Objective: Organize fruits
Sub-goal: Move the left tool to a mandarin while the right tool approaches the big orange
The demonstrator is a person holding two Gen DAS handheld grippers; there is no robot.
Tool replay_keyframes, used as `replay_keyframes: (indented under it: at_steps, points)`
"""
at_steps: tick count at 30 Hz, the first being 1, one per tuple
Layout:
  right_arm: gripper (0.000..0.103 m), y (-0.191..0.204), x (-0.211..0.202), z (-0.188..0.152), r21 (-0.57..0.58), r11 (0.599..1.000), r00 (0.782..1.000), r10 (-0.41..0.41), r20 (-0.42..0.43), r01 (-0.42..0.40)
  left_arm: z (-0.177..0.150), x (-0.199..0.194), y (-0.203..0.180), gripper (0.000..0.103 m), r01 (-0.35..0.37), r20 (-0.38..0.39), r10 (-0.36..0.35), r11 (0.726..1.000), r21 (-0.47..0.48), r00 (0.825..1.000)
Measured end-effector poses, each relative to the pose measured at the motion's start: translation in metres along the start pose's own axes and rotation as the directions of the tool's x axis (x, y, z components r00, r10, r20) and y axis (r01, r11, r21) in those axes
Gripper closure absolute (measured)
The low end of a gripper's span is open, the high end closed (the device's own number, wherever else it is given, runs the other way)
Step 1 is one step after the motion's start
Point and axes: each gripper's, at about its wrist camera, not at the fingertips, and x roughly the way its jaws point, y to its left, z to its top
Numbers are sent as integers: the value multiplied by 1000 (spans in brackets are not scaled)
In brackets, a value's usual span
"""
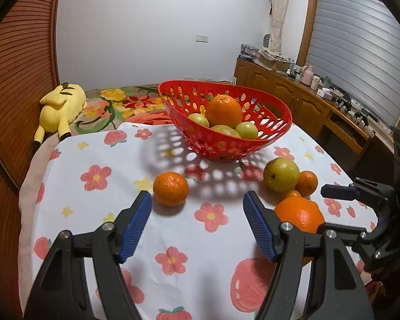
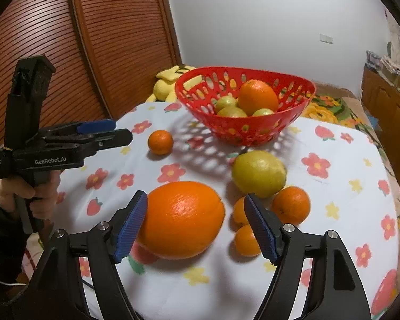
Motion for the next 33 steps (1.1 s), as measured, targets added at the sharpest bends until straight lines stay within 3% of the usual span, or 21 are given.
replay_keyframes:
  at_steps: [23,33]
  points:
    - [15,12,31,-10,-1,999,999,37,-38,-37,-16,8,15,32,-15,-27,14,999,-50,1000]
    - [12,13,47,-9,30,996,994,90,-64,-88,-18,10,17,32,-22,-32,20,998,-53,999]
